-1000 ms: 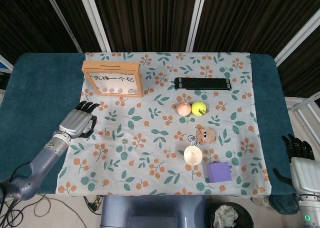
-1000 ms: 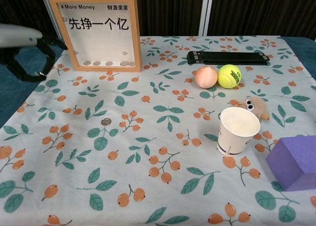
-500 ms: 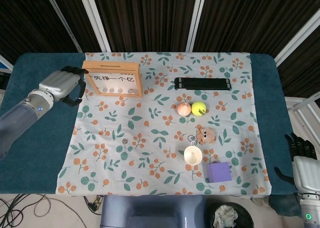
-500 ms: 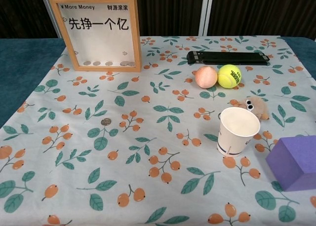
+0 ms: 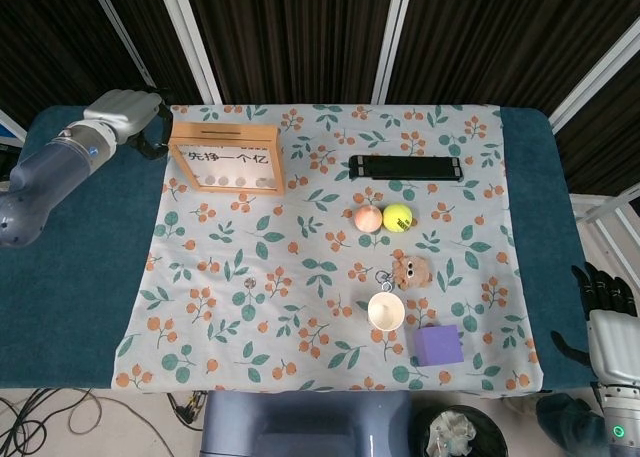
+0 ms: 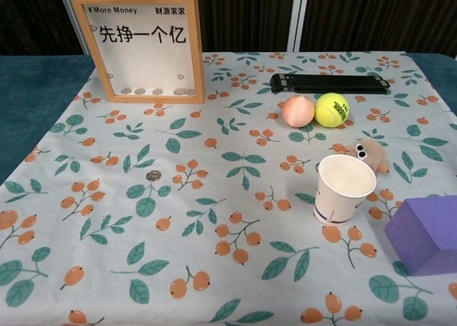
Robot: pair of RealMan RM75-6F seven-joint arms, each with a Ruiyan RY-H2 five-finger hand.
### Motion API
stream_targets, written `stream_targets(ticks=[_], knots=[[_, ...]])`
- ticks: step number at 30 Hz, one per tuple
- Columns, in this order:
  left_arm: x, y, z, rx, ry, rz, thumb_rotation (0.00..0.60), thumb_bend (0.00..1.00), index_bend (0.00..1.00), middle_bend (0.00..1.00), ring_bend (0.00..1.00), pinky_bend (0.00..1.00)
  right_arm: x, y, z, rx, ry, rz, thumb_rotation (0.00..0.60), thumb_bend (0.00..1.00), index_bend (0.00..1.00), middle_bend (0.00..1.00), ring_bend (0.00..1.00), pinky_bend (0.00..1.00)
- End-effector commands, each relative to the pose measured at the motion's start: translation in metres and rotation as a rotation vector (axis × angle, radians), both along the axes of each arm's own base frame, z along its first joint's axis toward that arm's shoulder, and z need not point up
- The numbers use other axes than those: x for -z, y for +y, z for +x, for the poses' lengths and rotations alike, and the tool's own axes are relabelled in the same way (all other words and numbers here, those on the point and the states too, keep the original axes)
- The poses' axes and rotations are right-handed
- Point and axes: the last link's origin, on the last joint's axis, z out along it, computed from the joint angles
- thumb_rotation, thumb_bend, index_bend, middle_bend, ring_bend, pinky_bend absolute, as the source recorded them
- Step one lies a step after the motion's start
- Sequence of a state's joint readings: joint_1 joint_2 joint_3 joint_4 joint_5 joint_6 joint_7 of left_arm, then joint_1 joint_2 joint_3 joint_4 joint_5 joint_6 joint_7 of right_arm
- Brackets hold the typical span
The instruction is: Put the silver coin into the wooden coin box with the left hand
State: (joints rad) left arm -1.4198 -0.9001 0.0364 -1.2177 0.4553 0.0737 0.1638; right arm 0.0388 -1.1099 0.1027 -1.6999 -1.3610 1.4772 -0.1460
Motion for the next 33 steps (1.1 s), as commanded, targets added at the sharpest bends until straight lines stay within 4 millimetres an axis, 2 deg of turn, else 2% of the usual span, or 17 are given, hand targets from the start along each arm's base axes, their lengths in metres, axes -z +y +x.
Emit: stream_targets(ticks=[1,12,33], knots=[[0.019,0.019,0.007,-0.020,0.013,-0.024,0.600,0.56,0.64,0.08,0.00,0.00,-0.002,-0.001,-0.002,0.013,0.004,-0.017,0.600,0.26,0.02,0.00,0.00,0.00],[0.035,0.050,0.018,-0.039,0.023,-0.005,0.600,0.58,0.64,0.08,0.00,0.00,-0.004,-0.002,-0.004,0.021,0.013,-0.030,0.600,0.26,0.02,0.00,0.00,0.00],[0.059,0.068,0.022,0.005,0.020,0.039,0.600,0.58,0.65,0.08,0.00,0.00,-0.005,0.000,-0.003,0.019,0.004,-0.017,0.600,0.26,0.02,0.00,0.00,0.00]])
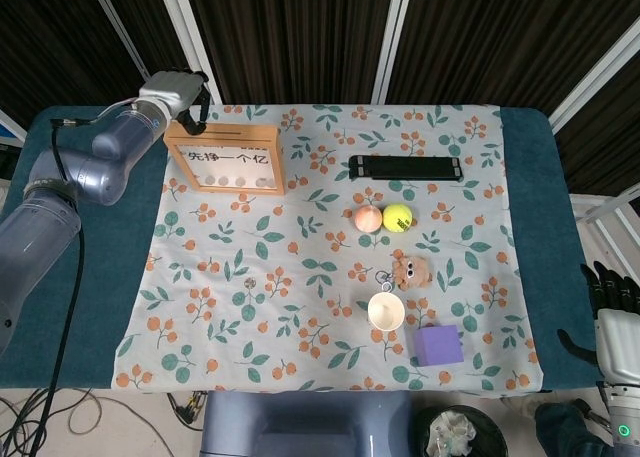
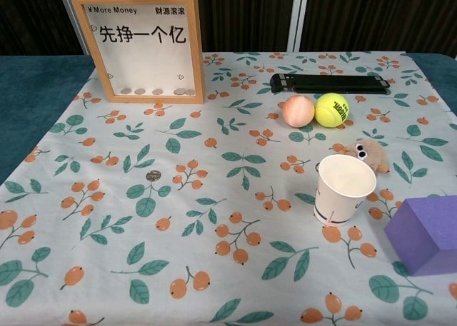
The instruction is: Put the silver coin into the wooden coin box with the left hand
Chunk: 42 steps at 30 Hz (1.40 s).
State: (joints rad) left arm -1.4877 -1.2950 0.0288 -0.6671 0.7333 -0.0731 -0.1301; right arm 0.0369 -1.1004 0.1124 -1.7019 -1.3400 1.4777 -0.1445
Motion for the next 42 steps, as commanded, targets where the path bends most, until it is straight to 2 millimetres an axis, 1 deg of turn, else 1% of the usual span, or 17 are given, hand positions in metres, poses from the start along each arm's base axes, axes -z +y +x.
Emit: stream_targets(ticks=[1,10,18,35,42], knots=[[0.004,0.002,-0.001,0.002,-0.008,0.006,0.600,0.58,0.65,0.08,0.00,0.00,0.000,0.001,0.000,0.002,0.000,-0.002,0.600,0.26,0.02,0.00,0.00,0.00],[0.017,0.004,0.000,-0.006,-0.044,0.000,0.600,0.58,0.64,0.08,0.00,0.00,0.000,0.002,0.000,0.005,-0.002,-0.004,0.600,0.26,0.02,0.00,0.00,0.00],[0.019,0.004,0.003,-0.002,-0.061,-0.004,0.600,0.58,0.63,0.08,0.00,0.00,-0.001,0.002,0.000,0.004,-0.004,-0.010,0.600,0.26,0.02,0.00,0.00,0.00],[0.032,0.003,0.006,-0.003,-0.054,-0.035,0.600,0.58,0.54,0.08,0.00,0.00,-0.002,0.003,0.000,0.008,-0.006,-0.010,0.600,0.26,0.02,0.00,0.00,0.00],[0.034,0.004,0.008,0.003,-0.052,-0.037,0.600,0.58,0.55,0.08,0.00,0.00,-0.002,0.003,0.000,0.010,-0.009,-0.011,0.600,0.26,0.02,0.00,0.00,0.00]])
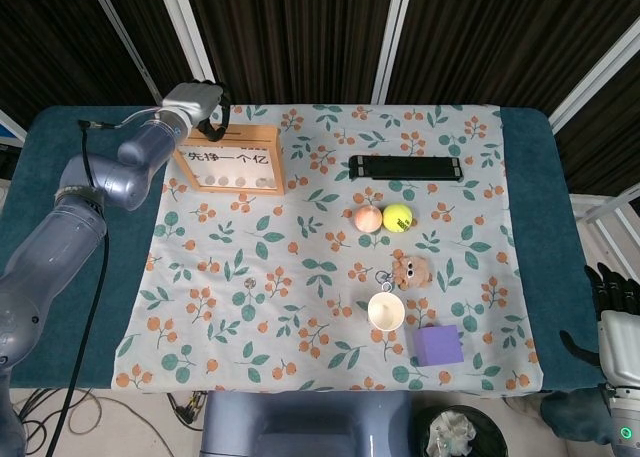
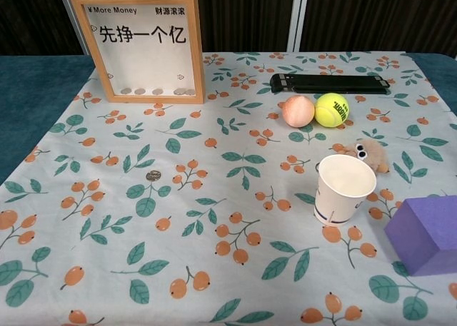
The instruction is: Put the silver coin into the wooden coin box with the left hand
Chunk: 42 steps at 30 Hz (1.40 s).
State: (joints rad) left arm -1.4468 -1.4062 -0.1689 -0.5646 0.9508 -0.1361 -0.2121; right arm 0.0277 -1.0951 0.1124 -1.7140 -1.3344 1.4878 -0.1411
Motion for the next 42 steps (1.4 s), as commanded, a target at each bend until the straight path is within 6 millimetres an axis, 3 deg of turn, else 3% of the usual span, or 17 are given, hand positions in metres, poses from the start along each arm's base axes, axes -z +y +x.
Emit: stream_targets(ticks=[1,12,14,19,28,33,38,42], knots=[[0.001,0.000,0.001,0.003,0.000,0.000,0.600,0.58,0.55,0.08,0.00,0.00,0.000,0.000,0.000,0.000,-0.001,0.000,0.600,0.26,0.02,0.00,0.00,0.00],[0.001,0.000,0.003,0.011,0.009,-0.002,0.600,0.58,0.53,0.07,0.00,0.00,0.000,0.000,0.000,-0.001,0.001,0.002,0.600,0.26,0.02,0.00,0.00,0.00],[0.001,0.000,0.003,0.013,0.019,-0.006,0.600,0.56,0.48,0.06,0.00,0.00,0.000,0.000,0.000,-0.002,0.003,0.004,0.600,0.26,0.02,0.00,0.00,0.00],[0.000,-0.001,0.005,0.027,0.024,-0.007,0.600,0.40,0.28,0.04,0.00,0.00,0.000,0.000,0.000,0.002,0.007,0.003,0.600,0.26,0.02,0.00,0.00,0.00],[-0.001,-0.004,0.010,0.052,0.030,-0.014,0.600,0.33,0.22,0.01,0.00,0.00,0.001,0.000,0.000,0.008,0.010,0.000,0.600,0.26,0.02,0.00,0.00,0.00],[-0.016,-0.006,0.032,0.134,-0.091,0.047,0.600,0.31,0.24,0.02,0.00,0.00,0.001,0.000,0.000,0.011,0.006,0.001,0.600,0.26,0.02,0.00,0.00,0.00],[-0.039,-0.031,0.056,0.346,-0.282,0.175,0.600,0.26,0.28,0.04,0.00,0.00,0.001,0.000,0.000,0.016,-0.001,-0.001,0.600,0.26,0.02,0.00,0.00,0.00],[-0.049,-0.071,0.060,0.448,-0.416,0.214,0.600,0.24,0.29,0.03,0.00,0.00,0.000,-0.001,0.000,0.019,-0.013,-0.008,0.600,0.26,0.02,0.00,0.00,0.00]])
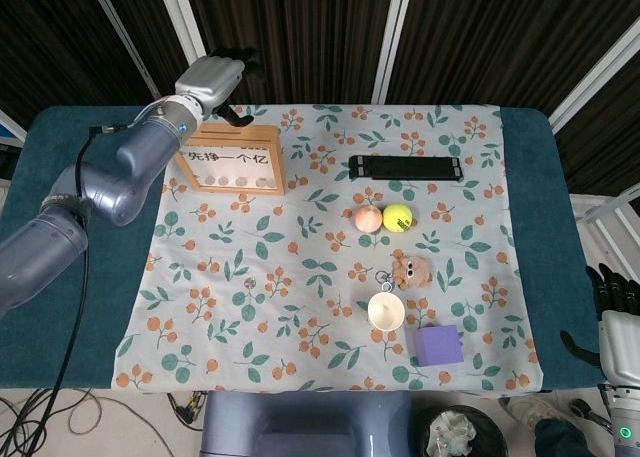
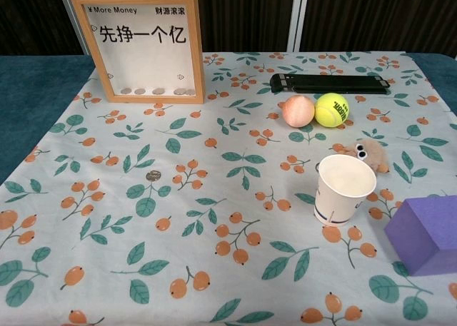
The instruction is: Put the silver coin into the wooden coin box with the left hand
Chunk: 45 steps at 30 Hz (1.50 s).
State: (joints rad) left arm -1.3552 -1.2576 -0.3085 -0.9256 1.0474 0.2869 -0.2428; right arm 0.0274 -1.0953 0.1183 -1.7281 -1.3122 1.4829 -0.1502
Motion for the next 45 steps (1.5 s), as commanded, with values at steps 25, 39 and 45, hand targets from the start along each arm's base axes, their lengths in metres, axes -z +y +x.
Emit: stream_targets(ticks=[25,39,45], knots=[[0.071,-0.236,-0.097,-0.064,-0.017,-0.041,0.600,0.18,0.32,0.02,0.00,0.00,0.000,0.000,0.003,-0.047,-0.053,-0.007,0.600,0.26,0.02,0.00,0.00,0.00],[0.163,-0.223,-0.122,-0.126,0.107,-0.104,0.600,0.16,0.34,0.01,0.00,0.00,0.000,0.000,0.003,-0.049,-0.041,-0.007,0.600,0.26,0.02,0.00,0.00,0.00],[0.184,-0.213,-0.130,-0.138,0.137,-0.111,0.600,0.17,0.36,0.02,0.00,0.00,-0.001,0.000,0.003,-0.042,-0.044,-0.009,0.600,0.26,0.02,0.00,0.00,0.00]])
